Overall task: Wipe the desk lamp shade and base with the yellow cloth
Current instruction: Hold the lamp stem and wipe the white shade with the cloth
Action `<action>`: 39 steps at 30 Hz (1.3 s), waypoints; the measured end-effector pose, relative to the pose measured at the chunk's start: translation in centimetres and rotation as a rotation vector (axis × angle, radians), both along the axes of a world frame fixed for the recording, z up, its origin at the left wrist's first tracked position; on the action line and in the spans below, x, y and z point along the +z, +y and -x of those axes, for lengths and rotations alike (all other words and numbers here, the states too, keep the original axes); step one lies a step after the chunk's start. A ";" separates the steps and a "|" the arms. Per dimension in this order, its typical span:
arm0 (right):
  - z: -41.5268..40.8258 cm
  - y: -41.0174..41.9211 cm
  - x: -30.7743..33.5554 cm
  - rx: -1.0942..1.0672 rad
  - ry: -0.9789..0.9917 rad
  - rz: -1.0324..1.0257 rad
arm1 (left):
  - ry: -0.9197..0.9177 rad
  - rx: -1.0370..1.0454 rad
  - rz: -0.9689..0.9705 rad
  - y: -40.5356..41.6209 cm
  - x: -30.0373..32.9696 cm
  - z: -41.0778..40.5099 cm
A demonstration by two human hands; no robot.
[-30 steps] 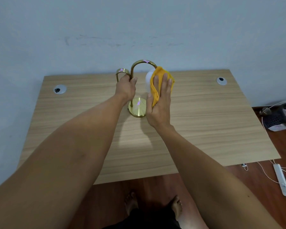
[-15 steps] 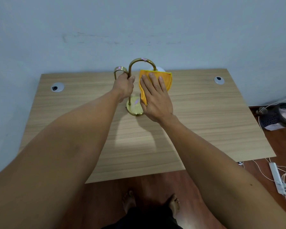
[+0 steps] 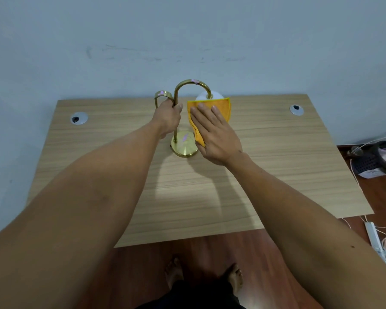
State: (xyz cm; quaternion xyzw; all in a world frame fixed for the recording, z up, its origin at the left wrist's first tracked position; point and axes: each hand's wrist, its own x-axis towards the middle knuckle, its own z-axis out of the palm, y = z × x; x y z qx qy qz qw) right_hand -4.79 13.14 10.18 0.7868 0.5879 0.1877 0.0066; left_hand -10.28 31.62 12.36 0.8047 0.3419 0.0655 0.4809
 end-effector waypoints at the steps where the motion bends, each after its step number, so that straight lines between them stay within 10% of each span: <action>1: -0.2 -0.8 -0.3 0.035 -0.012 0.012 | 0.003 0.001 0.002 0.0 0.0 0.0; 9: -1.2 -5.1 -2.7 0.060 0.247 -0.224 | 0.010 0.003 0.016 0.1 -0.1 0.0; 16: -1.7 -2.8 2.2 -1.135 1.268 -1.234 | -0.012 0.007 0.012 -0.1 0.0 0.0; 24: -1.6 2.4 6.5 -0.492 1.362 -0.840 | -0.018 0.015 0.007 -0.2 -0.1 0.0; 34: -3.9 1.6 4.4 -0.912 1.688 -0.850 | -0.023 0.028 -0.002 -0.2 -0.1 0.2; 39: -3.2 1.5 5.5 -1.089 1.527 -1.351 | -0.016 0.027 -0.017 0.0 -0.3 0.1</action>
